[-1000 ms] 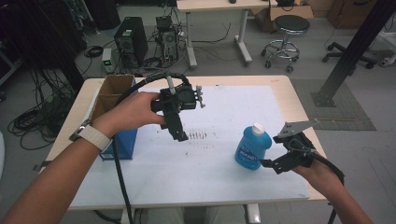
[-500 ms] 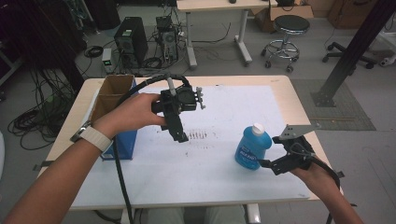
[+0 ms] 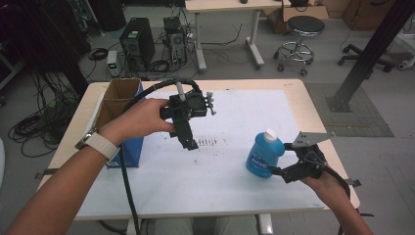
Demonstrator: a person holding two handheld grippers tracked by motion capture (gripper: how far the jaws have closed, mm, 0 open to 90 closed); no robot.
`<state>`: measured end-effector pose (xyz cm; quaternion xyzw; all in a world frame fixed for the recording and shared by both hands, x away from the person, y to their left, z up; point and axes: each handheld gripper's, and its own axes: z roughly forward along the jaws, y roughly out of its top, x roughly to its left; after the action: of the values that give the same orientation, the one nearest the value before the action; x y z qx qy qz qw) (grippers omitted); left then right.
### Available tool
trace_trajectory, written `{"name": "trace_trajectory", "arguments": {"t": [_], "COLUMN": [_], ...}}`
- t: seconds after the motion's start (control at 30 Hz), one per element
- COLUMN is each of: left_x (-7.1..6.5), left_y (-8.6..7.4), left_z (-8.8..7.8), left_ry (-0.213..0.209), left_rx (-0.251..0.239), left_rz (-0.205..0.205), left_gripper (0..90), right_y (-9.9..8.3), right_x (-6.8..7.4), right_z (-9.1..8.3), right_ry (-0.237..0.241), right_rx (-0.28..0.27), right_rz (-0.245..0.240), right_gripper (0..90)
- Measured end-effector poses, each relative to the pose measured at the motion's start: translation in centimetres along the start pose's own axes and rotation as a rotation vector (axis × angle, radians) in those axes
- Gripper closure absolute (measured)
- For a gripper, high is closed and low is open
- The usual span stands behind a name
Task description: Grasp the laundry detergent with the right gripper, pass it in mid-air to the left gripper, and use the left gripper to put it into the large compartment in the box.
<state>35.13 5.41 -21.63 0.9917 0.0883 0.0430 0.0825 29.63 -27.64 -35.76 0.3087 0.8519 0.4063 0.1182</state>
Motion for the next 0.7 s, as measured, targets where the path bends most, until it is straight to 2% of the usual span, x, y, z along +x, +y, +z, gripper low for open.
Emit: {"name": "trace_trajectory", "arguments": {"t": [0.7], "left_x": [0.1], "left_y": [-0.2], "left_z": [0.2], "left_ry": [-0.004], "left_rx": [0.003], "left_rz": [-0.009], "left_gripper": [4.5], "right_y": [-0.6], "right_x": [-0.2], "right_z": [2.2], "right_ry": [0.013], "right_rx": [-0.084], "right_rz": [0.025], "right_gripper": [4.1]}}
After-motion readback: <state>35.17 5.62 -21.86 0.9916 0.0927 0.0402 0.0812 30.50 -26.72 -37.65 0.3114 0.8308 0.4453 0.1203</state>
